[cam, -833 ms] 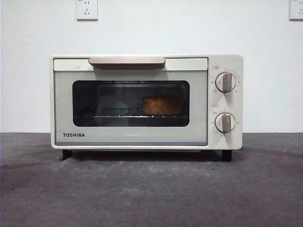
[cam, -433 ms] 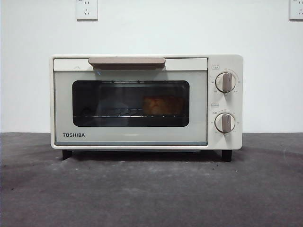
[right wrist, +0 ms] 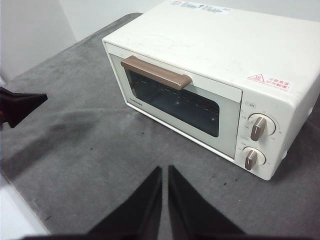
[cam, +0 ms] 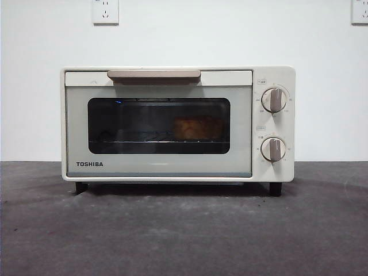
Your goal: The left arm flap open the oven, the right arm pick bread and place it into oven, the left arm flap close the oven
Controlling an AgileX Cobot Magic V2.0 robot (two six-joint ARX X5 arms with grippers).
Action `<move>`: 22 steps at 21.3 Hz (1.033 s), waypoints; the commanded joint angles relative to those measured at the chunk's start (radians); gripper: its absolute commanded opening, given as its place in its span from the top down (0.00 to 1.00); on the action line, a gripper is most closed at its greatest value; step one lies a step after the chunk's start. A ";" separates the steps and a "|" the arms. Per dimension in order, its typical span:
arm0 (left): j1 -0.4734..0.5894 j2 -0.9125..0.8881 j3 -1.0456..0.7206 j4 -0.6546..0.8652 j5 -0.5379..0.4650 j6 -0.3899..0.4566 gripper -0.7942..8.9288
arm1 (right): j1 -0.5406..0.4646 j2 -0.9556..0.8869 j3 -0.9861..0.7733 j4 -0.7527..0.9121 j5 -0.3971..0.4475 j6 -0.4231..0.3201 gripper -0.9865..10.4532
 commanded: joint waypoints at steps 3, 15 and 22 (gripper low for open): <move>0.002 -0.002 -0.034 0.020 -0.128 -0.001 0.89 | 0.008 0.003 0.018 0.011 0.000 -0.011 0.90; 0.001 -0.002 -0.061 0.022 -0.253 0.002 0.89 | 0.008 0.003 0.018 0.011 0.000 -0.011 0.90; 0.001 -0.002 -0.061 0.023 -0.253 0.005 0.89 | 0.008 0.003 0.018 0.011 0.000 -0.011 0.90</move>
